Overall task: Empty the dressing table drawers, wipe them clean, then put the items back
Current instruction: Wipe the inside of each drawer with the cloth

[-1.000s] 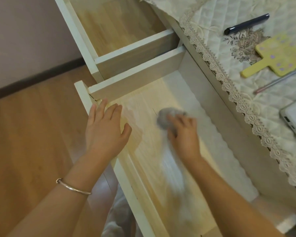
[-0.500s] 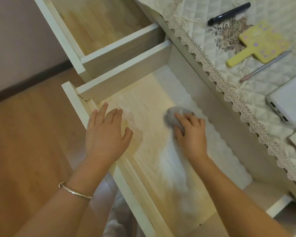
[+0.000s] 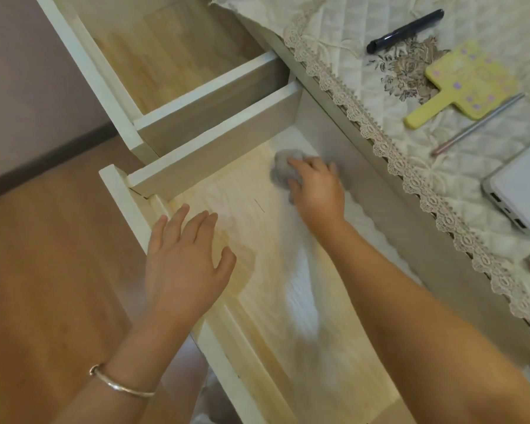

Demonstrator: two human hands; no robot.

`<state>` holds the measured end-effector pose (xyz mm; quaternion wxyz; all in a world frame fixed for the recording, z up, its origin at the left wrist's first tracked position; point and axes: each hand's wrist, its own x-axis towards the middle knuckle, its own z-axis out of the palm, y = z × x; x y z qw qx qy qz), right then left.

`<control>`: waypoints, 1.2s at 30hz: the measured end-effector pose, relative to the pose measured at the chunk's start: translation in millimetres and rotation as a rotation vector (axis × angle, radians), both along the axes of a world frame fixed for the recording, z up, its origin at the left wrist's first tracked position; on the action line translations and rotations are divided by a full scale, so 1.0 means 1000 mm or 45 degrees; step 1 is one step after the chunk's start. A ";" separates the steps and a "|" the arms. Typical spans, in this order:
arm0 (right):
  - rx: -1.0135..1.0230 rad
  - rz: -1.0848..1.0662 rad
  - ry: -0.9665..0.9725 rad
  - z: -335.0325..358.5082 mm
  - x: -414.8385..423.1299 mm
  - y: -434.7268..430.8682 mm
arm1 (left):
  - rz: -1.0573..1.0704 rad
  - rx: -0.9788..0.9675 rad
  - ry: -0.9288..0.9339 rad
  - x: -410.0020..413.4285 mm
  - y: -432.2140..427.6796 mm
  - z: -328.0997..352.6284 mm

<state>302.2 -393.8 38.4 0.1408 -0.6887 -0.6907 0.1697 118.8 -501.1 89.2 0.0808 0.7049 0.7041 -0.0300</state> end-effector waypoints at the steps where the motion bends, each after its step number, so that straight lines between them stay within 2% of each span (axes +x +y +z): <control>1: -0.025 -0.015 -0.014 0.002 -0.003 0.013 | -0.002 0.000 0.004 0.000 0.000 0.000; 5: -0.015 -0.075 0.025 -0.001 0.002 0.002 | 0.001 -0.001 0.006 -0.001 0.001 -0.001; 9: 0.116 -0.271 0.043 -0.004 0.043 -0.078 | -0.022 -0.016 0.018 -0.002 0.000 0.000; 12: 0.089 -0.417 -0.040 -0.006 0.064 -0.123 | -0.037 -0.035 0.020 -0.002 -0.001 0.001; 17: 0.152 -0.280 -0.084 -0.006 0.034 -0.060 | -0.036 -0.016 -0.002 -0.002 0.000 0.000; 21: 0.001 -0.133 -0.091 -0.002 0.011 -0.007 | -0.043 0.000 -0.002 -0.002 0.001 0.000; 25: 0.065 -0.221 -0.005 0.006 0.038 -0.069 | -0.051 -0.006 -0.016 -0.003 0.001 -0.001; 30: -0.004 -0.548 -0.121 0.002 0.096 -0.168 | -0.080 -0.014 -0.052 -0.003 0.000 0.000; 33: 0.021 -0.734 -0.134 -0.004 0.079 -0.159 | -0.091 -0.025 -0.070 -0.004 0.000 0.000; 36: 0.155 -0.568 -0.119 -0.010 0.026 -0.126 | -0.110 -0.023 -0.067 -0.005 0.000 0.000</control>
